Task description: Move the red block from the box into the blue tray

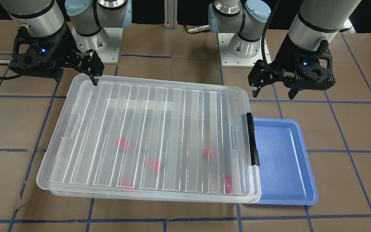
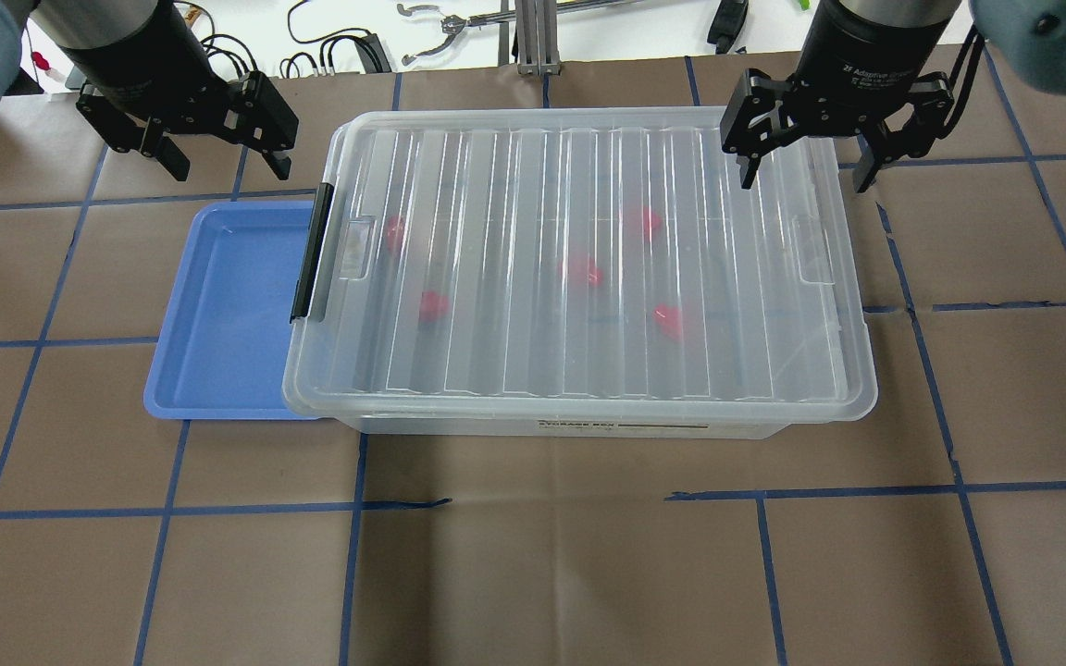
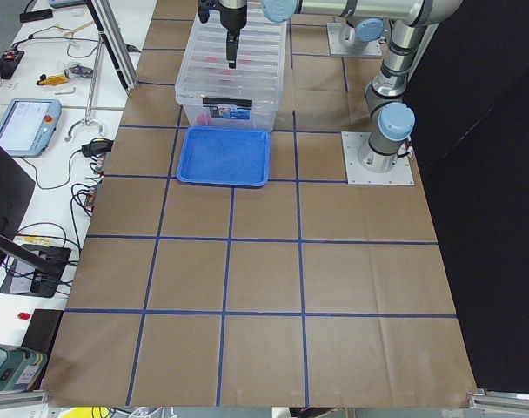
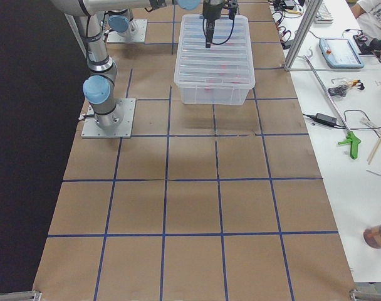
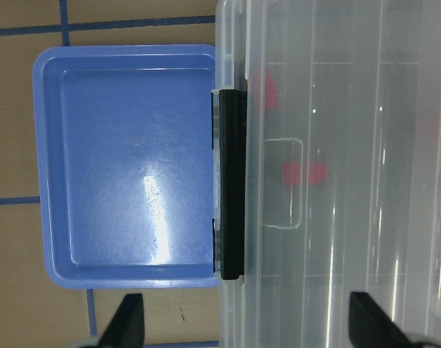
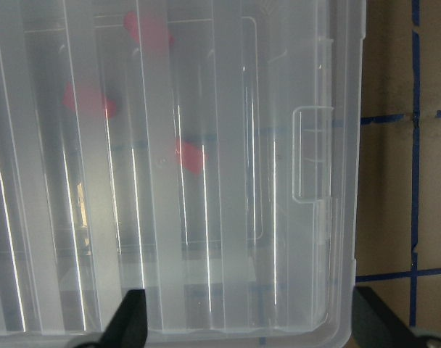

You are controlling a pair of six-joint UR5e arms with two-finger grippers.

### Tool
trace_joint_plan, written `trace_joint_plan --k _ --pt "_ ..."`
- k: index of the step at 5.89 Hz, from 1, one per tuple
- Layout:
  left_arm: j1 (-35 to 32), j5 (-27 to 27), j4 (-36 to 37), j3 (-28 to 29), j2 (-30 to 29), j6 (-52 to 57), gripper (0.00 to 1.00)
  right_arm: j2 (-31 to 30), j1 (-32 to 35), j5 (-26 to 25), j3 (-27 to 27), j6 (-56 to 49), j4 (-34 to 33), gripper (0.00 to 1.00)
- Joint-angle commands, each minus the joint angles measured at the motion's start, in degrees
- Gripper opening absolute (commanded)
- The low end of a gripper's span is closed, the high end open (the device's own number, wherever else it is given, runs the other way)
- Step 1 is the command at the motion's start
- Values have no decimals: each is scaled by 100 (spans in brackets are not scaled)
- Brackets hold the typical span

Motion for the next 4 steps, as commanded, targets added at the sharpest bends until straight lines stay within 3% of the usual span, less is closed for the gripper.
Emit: trace_joint_plan --k 1,3,4 --pt "0 0 0 -6 -6 0 98 -10 -3 6 0 -2 -40 100" --pt "0 0 0 -6 -15 0 98 78 -579 -3 17 -457 -14 100" --pt "-9 0 0 -6 -24 0 98 78 -1000 14 296 -660 -66 100"
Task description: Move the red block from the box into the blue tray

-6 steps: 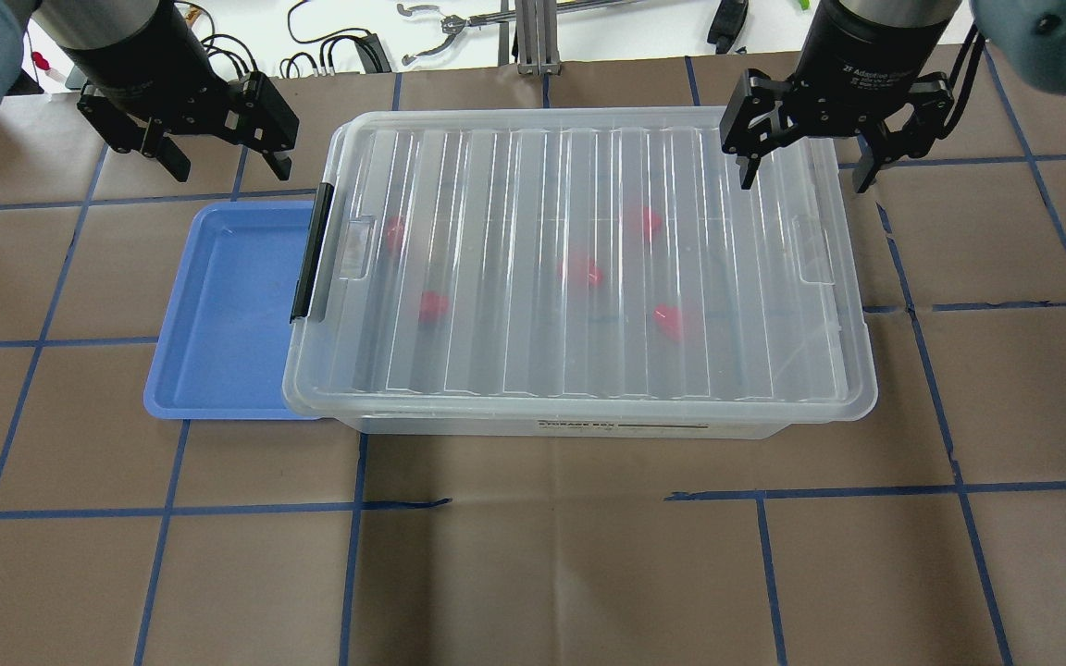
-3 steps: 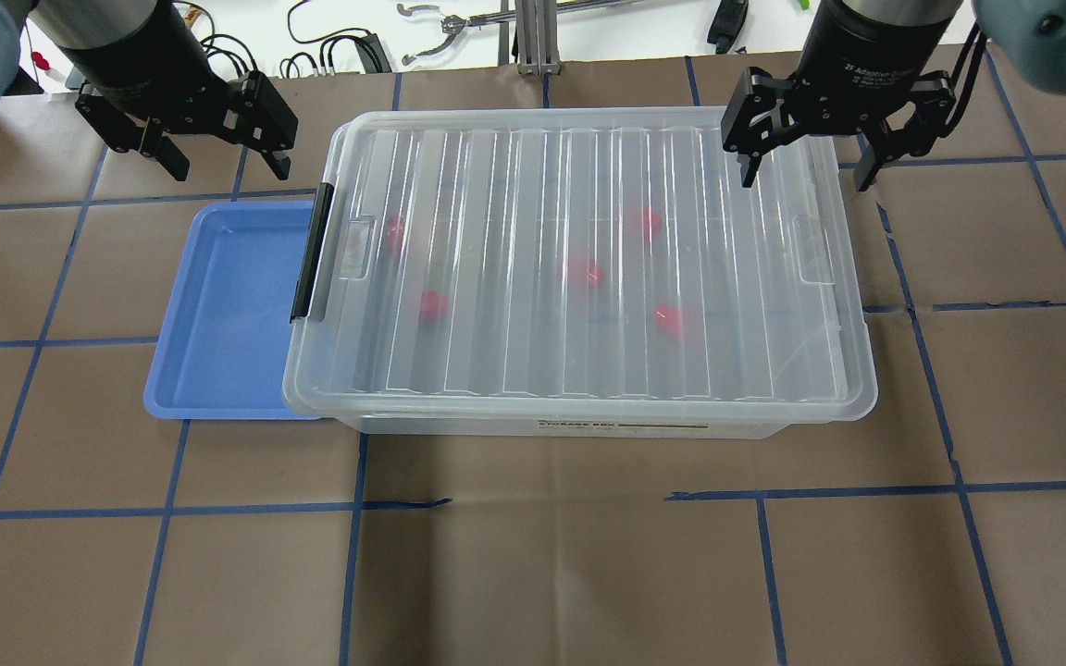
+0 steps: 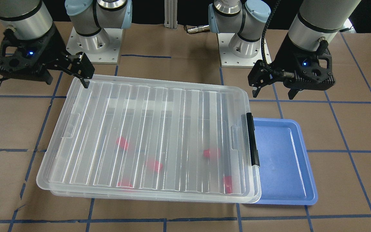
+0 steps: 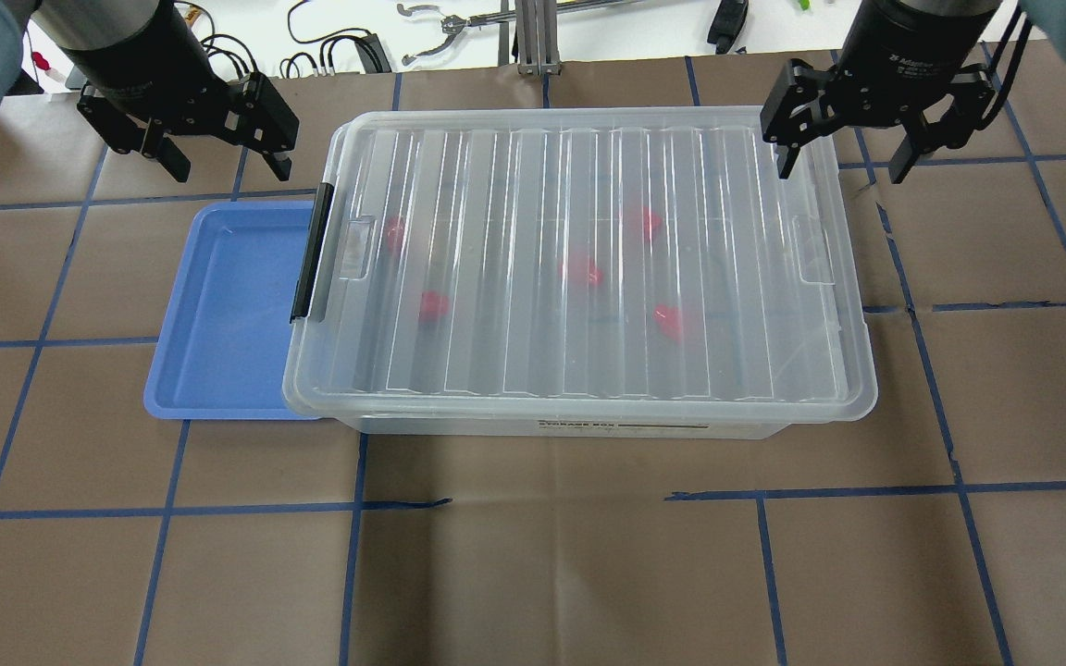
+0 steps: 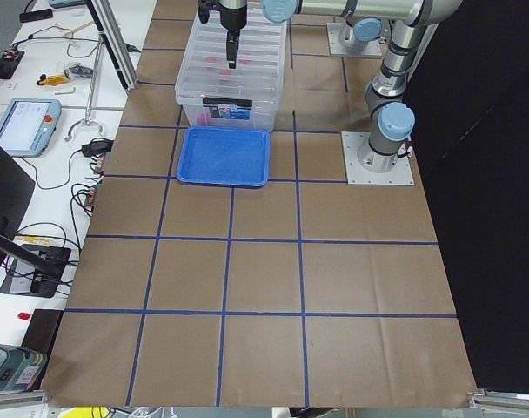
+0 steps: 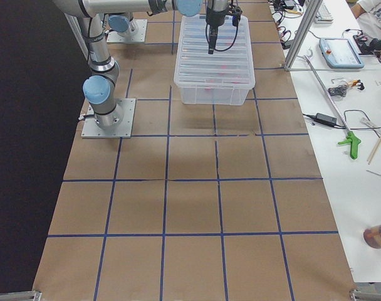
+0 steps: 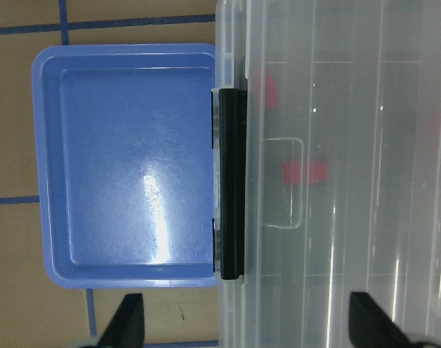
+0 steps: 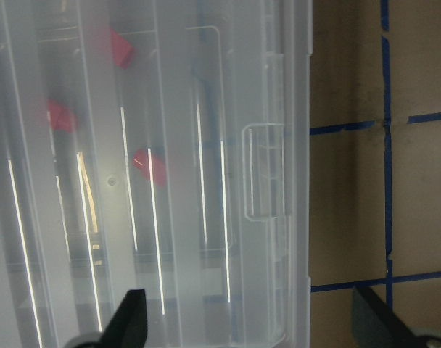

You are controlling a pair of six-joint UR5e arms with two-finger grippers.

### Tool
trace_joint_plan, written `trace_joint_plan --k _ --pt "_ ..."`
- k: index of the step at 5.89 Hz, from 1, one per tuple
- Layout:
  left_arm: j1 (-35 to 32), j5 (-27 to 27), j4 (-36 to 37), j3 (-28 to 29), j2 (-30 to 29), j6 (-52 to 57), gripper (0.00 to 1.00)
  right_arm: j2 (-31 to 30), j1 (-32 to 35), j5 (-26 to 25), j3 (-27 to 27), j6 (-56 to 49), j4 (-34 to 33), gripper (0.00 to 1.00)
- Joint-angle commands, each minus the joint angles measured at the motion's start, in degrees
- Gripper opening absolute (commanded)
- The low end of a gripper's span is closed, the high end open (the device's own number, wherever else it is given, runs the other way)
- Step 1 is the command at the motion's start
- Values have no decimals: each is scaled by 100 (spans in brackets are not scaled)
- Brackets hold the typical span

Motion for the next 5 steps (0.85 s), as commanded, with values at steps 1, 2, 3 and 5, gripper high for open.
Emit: trace_joint_plan --k 1,2,3,5 --pt "-7 0 0 0 -16 0 98 14 -631 10 726 -239 -650 100" --pt "-7 0 0 0 -16 0 98 14 -720 -42 1349 -622 -1448 100" --pt "-7 0 0 0 -25 0 98 14 -721 -69 1877 -678 -2143 100" --pt "-7 0 0 0 -34 -9 98 14 -730 -69 2225 -678 -2352 100"
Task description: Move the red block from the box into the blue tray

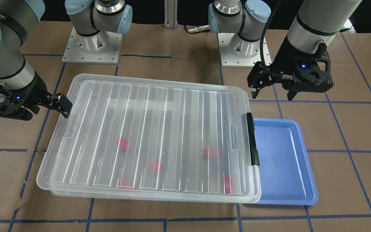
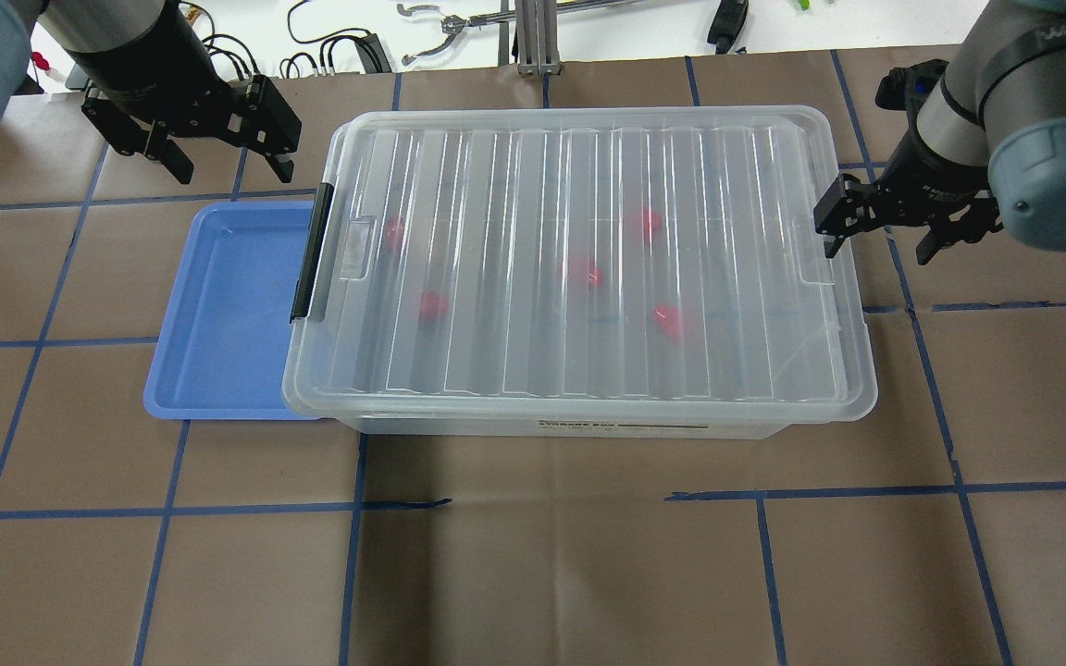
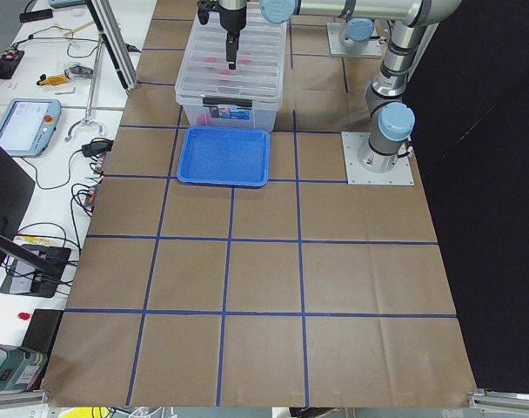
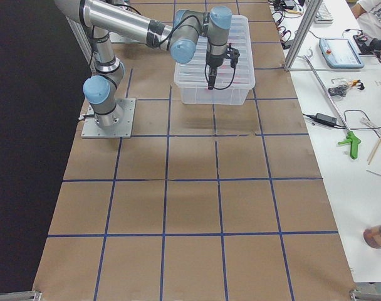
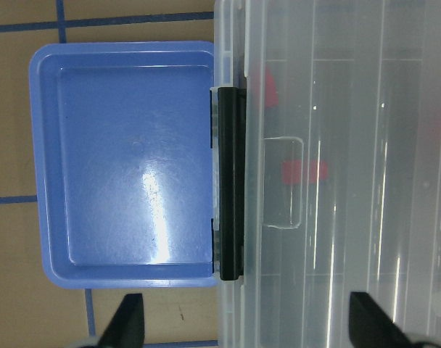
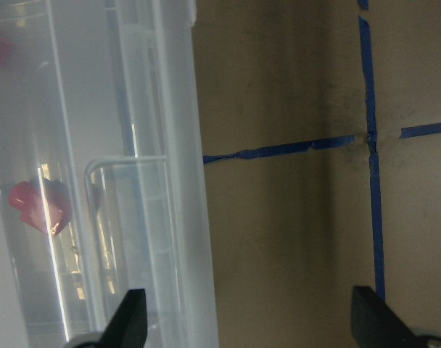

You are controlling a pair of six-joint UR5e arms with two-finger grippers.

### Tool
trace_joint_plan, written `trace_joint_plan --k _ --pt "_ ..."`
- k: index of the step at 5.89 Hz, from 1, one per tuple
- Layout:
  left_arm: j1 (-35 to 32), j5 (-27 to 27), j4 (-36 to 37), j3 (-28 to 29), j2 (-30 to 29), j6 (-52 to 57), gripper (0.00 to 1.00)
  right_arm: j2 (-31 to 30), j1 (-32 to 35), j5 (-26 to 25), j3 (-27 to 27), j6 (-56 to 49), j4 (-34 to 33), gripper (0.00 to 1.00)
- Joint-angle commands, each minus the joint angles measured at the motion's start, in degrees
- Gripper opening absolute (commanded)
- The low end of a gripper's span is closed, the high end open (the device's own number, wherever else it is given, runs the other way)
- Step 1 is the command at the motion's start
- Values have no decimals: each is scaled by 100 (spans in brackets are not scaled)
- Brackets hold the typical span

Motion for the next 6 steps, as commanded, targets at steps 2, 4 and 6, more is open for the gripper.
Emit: trace_joint_plan --k 2,4,6 --pt "0 0 0 4 -3 -7 98 4 -6 -217 144 -246 -104 100" --pt "0 0 0 -4 5 -7 98 4 -32 -515 135 -606 -121 100" --pt "0 0 0 -4 14 -7 98 22 -417 -516 118 -1106 -148 100"
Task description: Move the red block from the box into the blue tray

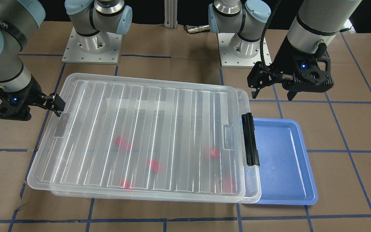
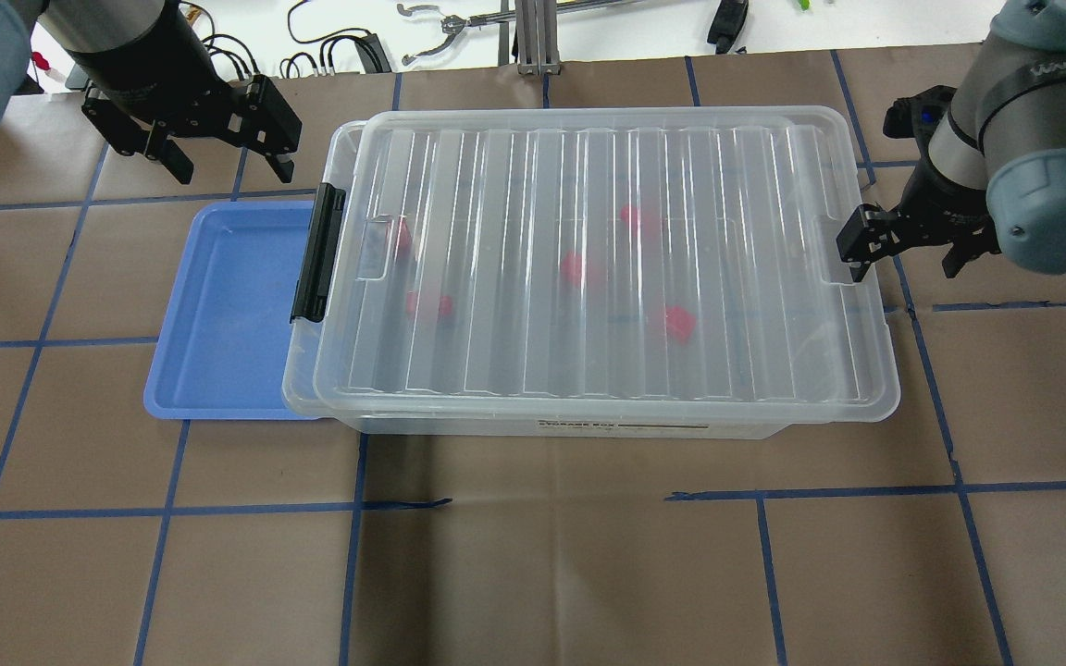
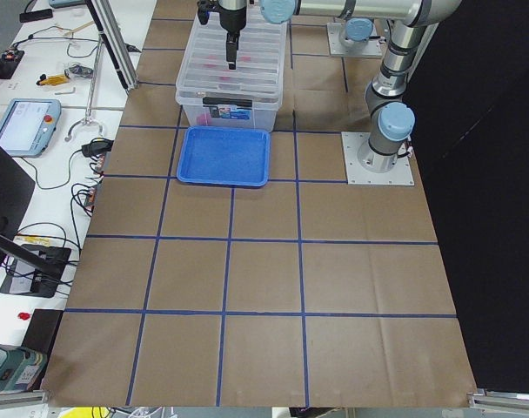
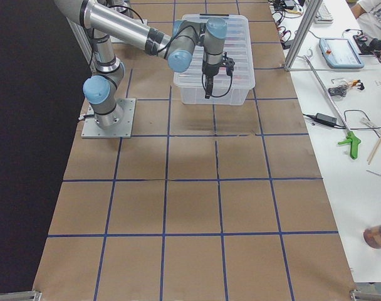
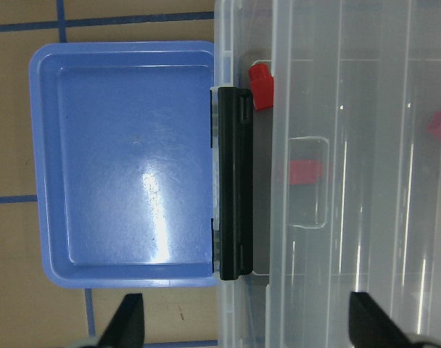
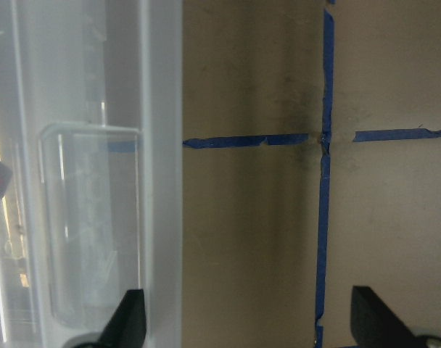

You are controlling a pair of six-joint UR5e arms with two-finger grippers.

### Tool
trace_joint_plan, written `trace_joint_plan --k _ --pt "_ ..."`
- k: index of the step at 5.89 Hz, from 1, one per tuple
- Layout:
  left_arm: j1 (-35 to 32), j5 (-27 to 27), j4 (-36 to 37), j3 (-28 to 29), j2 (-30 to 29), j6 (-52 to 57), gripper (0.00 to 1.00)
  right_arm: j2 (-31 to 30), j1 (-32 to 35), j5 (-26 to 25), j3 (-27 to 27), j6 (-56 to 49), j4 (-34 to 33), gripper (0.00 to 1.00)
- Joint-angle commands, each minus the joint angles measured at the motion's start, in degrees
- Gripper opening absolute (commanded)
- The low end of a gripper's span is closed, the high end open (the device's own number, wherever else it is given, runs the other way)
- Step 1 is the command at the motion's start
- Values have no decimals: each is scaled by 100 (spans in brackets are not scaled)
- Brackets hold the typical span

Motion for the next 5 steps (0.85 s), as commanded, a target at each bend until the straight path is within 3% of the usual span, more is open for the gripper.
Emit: trace_joint_plan --k 1,5 --pt "0 0 0 -1 14 0 98 8 -349 -32 -3 -506 -201 100" --pt "0 0 0 -1 32 0 98 8 -1290 -32 -20 -1526 -299 100"
